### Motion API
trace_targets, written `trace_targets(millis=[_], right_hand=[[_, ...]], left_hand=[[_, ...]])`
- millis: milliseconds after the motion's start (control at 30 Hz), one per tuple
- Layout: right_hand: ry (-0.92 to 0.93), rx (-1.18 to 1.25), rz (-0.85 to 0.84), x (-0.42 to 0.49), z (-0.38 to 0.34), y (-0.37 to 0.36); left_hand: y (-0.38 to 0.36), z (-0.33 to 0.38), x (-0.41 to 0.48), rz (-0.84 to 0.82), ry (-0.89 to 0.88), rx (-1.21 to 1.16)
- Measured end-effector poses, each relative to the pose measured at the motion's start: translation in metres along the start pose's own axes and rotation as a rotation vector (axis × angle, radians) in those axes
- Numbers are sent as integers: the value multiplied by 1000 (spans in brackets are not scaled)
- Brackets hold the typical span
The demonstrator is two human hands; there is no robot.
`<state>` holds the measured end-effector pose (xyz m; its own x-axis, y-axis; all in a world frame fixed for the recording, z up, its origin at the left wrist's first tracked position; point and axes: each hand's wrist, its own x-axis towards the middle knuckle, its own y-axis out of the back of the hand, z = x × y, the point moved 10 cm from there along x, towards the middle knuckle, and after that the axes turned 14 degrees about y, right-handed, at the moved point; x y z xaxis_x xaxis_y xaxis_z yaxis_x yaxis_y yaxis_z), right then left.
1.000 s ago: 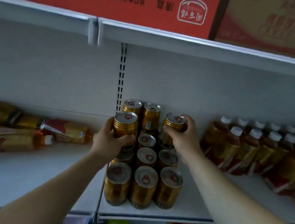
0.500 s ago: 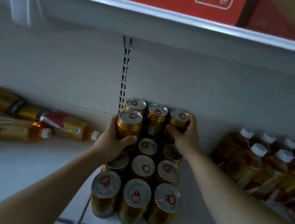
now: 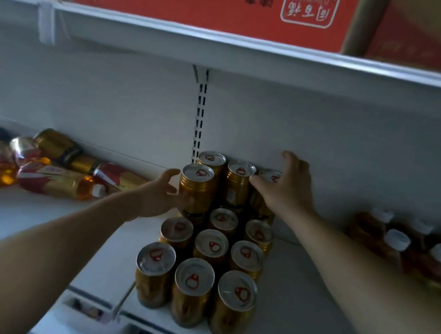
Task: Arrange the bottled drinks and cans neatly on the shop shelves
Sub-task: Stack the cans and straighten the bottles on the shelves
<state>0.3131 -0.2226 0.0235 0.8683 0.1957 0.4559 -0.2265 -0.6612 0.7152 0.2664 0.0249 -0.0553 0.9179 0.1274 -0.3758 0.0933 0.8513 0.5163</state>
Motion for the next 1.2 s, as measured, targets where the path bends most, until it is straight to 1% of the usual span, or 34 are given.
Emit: trace_targets(millis=[67, 200, 267, 400, 567, 700, 833, 1000, 1100, 1200], right_hand=[[102, -56, -84, 3, -25, -3], [189, -80, -241, -1, -74, -31], [240, -97, -295, -2, -104, -51], [295, -96, -411, -4, -170, -105], [328, -70, -507, -9, -269, -192], [340, -67, -544, -11, -345, -264], [311, -31, -584, -16, -399, -321], [318, -30, -610, -7, -448, -372], [342, -70, -635, 1, -470, -405], [396, -113, -655, 9, -486, -438]], left_hand=[[11, -6, -10, 58, 7, 68], [28, -20, -42, 140, -20, 336], [40, -39, -54, 141, -3, 407], [80, -71, -84, 206, -31, 516], [159, -142, -113, 292, 49, 619], [238, -211, -128, 309, 134, 634], [313, -271, -134, 336, 236, 597], [379, -314, -126, 384, 297, 560], [408, -334, -112, 414, 331, 437], [429, -343, -93, 443, 304, 370]])
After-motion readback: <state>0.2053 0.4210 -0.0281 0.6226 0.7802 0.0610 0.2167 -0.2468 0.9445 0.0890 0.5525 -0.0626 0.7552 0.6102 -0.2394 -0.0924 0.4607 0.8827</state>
